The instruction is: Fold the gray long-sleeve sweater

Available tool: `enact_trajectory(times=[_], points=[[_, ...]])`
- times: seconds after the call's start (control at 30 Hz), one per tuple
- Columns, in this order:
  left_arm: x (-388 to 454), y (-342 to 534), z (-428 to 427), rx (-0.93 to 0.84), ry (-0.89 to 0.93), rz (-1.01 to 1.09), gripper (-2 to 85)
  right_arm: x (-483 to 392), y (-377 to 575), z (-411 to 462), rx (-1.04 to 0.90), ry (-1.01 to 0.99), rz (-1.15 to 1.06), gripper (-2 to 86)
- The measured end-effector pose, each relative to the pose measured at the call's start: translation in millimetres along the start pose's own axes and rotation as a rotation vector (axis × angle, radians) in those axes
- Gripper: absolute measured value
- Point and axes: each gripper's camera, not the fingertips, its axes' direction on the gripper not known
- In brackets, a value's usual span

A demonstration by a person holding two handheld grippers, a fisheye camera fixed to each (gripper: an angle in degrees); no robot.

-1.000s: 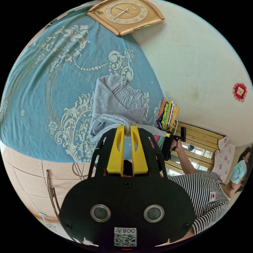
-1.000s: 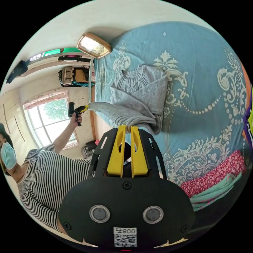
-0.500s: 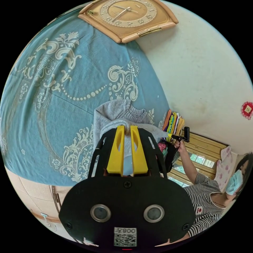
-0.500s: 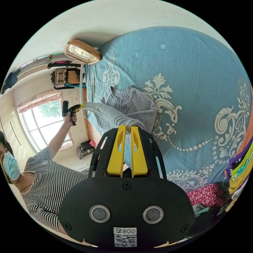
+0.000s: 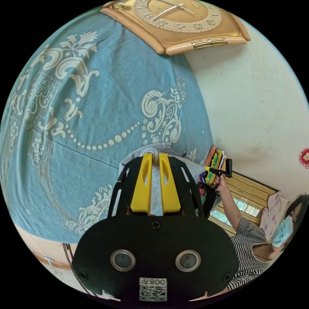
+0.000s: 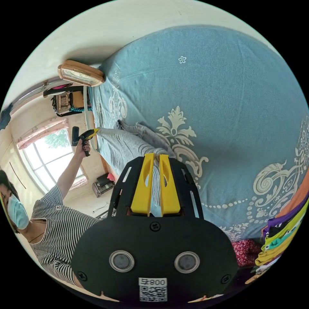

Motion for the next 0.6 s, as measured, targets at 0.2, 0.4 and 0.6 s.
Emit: enact_trajectory(times=[0.2, 0.4, 0.6], points=[[17.5, -34.7, 9.3, 0.006, -0.033, -0.011, 3.1, 15.8, -43.3, 13.4, -0.011, -0.006, 0.034, 2.2], [31.5, -54.1, 17.0, 0.018, -0.019, -0.037, 3.1, 22.5, -77.6, 28.8, -0.034, -0.004, 0.044, 2.3], [56.8, -51.2, 7.8, 0.079, 0.023, 0.001, 3.6, 27.3, -83.7, 33.8, 0.006, -0.128, 0.037, 2.2]])
